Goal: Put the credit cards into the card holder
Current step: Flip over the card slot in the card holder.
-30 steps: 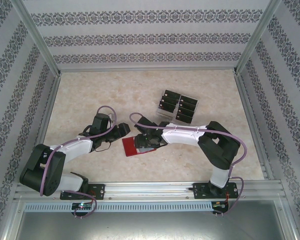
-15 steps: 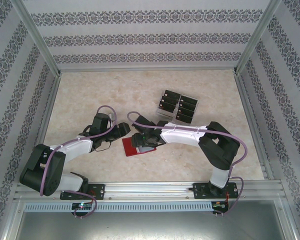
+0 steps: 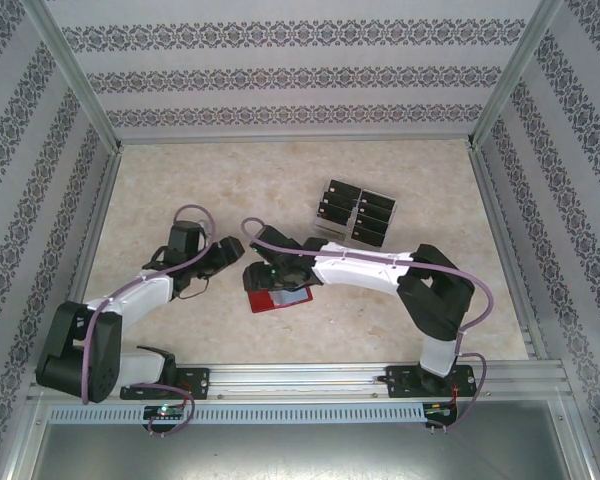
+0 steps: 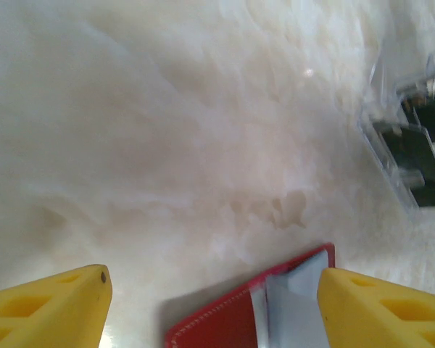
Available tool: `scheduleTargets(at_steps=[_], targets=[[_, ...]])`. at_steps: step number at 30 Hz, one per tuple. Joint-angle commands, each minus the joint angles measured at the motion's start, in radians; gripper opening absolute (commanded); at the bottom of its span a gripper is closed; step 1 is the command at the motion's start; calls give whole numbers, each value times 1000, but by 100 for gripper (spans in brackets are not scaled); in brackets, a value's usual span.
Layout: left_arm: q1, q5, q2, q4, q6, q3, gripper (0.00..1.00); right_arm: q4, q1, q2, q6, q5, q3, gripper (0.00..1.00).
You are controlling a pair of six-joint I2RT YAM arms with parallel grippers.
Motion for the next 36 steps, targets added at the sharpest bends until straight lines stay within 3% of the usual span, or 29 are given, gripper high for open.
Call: scheduleTargets(at_steps=[1,10,17,21,25,29,36], targets=[[47,-2,-49,-113,56,54,76,-29,15,74,-24,-72,58,63],[65,20,-94,-160,53,73,76,-57,8,127,-51,-109,102,64],[41,92,-137,-154,55,35,76,-37,-53,-112,-76,-44,-7,63],[-39,71,-149,-171,55,19,76,-96,-167,-260,-118,9,-71,63],[-173,-12,-130,-214,79,22,76,-200,-305,-311,-238,49,-54,62],[-274,-79,-78,-244,94,26,76,-286,-402,-259,-422,63,28,57],[-334,-134,4,-285,110,32,76,-404,-407,-72,-682,251,188,41]])
